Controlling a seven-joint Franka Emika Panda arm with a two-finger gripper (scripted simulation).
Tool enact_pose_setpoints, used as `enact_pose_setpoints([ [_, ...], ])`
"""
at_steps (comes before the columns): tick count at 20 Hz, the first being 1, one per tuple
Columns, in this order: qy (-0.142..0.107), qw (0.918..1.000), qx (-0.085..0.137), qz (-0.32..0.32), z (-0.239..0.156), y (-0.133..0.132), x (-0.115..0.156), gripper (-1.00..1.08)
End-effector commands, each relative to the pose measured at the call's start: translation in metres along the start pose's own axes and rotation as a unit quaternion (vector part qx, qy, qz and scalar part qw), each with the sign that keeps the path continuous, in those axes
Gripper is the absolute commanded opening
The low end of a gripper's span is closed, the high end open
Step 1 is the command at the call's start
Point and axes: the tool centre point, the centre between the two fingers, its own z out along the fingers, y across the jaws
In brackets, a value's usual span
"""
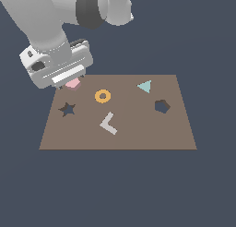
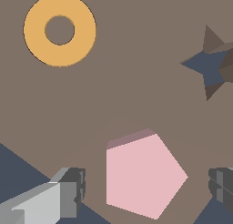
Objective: Insert a designated object into the corresponding slot on a board.
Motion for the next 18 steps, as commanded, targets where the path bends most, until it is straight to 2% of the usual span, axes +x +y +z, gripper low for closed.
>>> enact_pose_setpoints([
  [1,0.000,1.0000,0.000,0.000,0.000,0.000,0.000,1.00],
  [11,0.000,1.0000,0.000,-0.001,0.020,0.000,0.000,1.00],
  [12,0.000,1.0000,0.000,-0.001,0.020,0.000,0.000,-1.00],
  [18,0.000,1.0000,0.000,-0.001,0.020,0.000,0.000,-1.00],
])
